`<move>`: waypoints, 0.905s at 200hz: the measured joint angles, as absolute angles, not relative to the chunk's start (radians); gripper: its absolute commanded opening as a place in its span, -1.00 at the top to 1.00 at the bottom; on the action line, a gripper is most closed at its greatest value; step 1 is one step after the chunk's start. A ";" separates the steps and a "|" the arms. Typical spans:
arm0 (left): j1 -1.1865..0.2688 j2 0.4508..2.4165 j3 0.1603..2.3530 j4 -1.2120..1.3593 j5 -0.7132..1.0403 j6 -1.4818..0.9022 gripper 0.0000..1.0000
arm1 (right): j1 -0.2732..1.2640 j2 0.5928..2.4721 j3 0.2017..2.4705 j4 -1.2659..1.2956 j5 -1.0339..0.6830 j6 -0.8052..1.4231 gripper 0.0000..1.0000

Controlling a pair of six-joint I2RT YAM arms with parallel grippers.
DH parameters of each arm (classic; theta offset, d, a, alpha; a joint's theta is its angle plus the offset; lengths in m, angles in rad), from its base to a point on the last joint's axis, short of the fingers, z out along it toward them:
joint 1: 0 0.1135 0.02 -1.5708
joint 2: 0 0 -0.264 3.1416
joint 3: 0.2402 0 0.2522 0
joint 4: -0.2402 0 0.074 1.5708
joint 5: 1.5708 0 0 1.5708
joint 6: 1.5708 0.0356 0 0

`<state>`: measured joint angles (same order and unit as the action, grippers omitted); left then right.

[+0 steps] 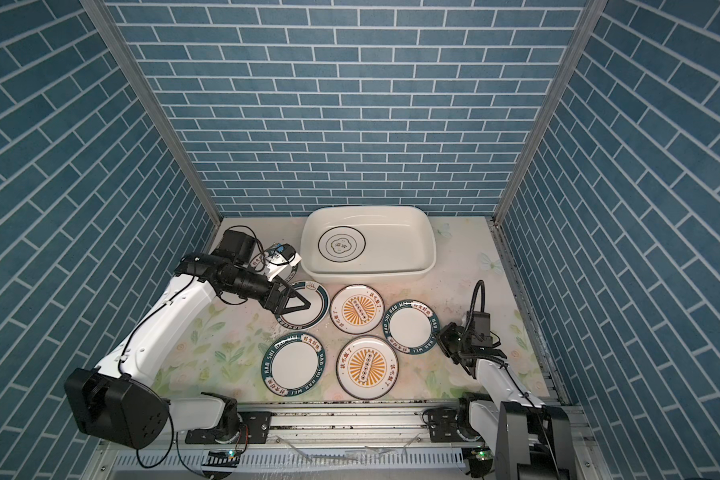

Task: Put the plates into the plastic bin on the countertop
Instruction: 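Tilt up the green-rimmed plate with the right gripper while the left reaches forward, then lift the green-rimmed plate on edge with the right gripper toward the bin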

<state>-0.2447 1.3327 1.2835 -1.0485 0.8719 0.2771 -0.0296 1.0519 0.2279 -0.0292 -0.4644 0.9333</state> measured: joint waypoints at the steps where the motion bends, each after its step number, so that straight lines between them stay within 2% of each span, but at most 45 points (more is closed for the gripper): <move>1: -0.245 1.332 1.283 -1.048 0.872 0.277 -0.99 | -0.030 1.053 0.228 -0.027 -0.465 0.933 0.62; 42: -0.245 1.323 1.280 -1.044 0.872 0.277 -0.99 | -0.032 1.053 0.223 -0.017 -0.490 0.909 0.77; 125: -0.245 1.320 1.279 -1.037 0.872 0.269 -0.99 | -0.042 0.903 0.219 -0.143 -0.490 0.890 1.00; 181: -0.245 1.320 1.279 -1.034 0.872 0.265 -0.99 | -0.049 0.871 0.226 -0.174 -0.511 0.882 1.00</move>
<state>-0.2447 1.3201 1.2785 -1.0344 0.8719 0.2646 -0.0490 0.8707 0.2260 -0.1738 -0.5106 0.8822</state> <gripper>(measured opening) 0.995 0.082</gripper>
